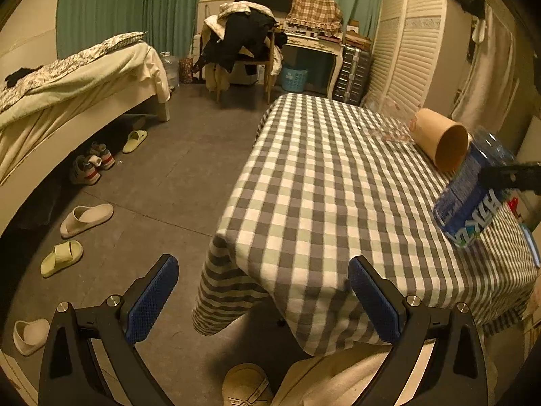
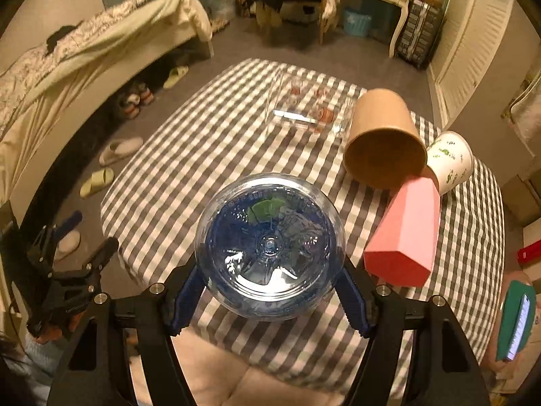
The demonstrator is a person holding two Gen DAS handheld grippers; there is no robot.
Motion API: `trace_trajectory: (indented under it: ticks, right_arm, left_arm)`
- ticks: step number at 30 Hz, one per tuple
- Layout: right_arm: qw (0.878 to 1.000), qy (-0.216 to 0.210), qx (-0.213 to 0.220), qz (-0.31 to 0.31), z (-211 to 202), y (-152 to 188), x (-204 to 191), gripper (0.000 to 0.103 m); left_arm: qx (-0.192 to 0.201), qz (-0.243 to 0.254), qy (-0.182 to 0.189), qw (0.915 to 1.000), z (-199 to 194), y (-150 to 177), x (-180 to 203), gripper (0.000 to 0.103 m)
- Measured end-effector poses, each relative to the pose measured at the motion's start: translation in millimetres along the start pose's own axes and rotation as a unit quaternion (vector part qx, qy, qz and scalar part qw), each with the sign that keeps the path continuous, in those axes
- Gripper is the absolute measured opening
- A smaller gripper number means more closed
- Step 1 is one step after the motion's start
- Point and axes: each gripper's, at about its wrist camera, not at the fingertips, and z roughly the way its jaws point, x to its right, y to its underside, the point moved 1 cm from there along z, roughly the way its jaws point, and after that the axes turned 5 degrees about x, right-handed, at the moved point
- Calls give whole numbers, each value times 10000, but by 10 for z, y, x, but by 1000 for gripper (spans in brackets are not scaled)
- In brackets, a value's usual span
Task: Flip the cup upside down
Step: 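Rotate the bottle cap-up with the right tool and lower it to the table, then set the bottle upright on the table, open the right tool, withdraw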
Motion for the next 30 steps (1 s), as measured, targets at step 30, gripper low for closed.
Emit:
trace_trajectory:
  ticks: [30]
  right_arm:
    - [9605,191,2681,726,-1452,452,391,88]
  left_arm:
    - [1457,252,227,9887,-1122,-672,979,103]
